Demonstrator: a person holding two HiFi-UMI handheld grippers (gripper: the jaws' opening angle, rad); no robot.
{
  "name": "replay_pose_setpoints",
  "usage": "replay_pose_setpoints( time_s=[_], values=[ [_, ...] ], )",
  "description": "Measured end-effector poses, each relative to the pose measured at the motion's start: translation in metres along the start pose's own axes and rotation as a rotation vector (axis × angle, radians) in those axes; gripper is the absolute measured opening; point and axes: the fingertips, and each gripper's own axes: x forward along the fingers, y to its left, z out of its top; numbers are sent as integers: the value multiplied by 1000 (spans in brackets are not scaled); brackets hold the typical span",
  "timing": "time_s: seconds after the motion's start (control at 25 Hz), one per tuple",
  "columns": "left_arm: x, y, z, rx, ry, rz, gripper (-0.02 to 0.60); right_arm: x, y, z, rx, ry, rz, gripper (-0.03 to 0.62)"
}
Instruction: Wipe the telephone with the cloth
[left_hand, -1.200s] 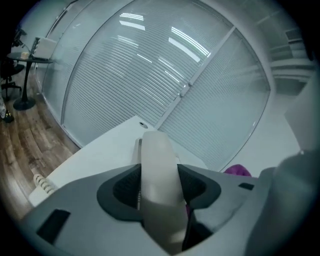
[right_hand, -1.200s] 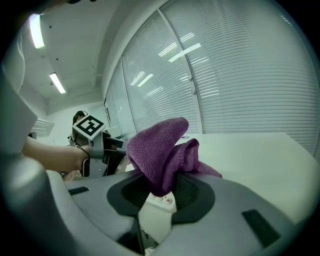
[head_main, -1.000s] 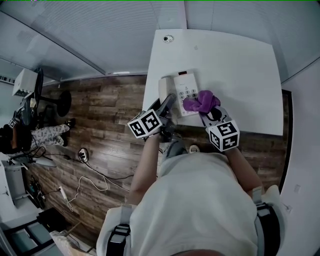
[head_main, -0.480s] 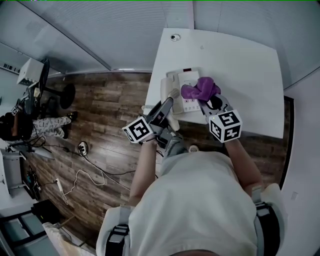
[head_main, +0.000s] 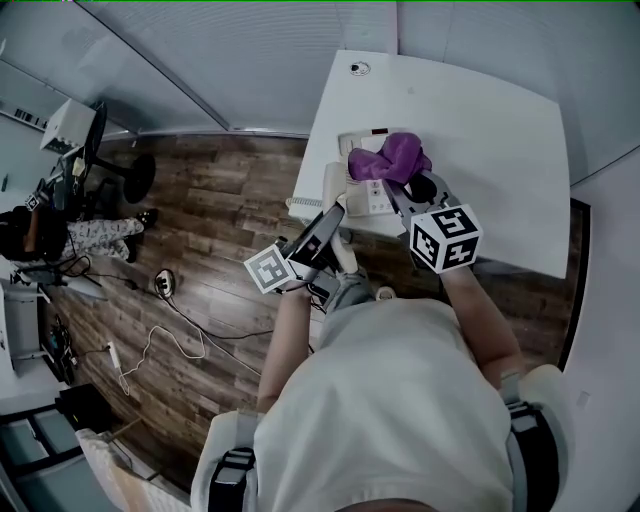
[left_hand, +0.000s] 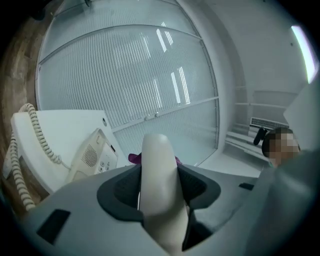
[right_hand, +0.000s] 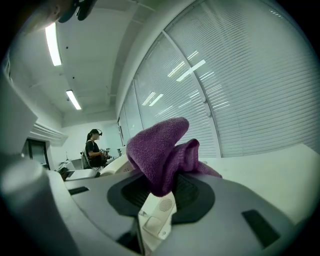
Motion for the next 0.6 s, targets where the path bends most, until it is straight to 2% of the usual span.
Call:
replay_pose_setpoints(
  time_s=[0.32, 0.6],
  values=[
    [-10, -14, -2, -64, -58, -91, 225, 4, 22, 20, 29, -54, 71, 117],
    [-17, -22, -7, -69, -55, -124, 225, -2, 51, 18, 48, -75, 170, 117]
  ],
)
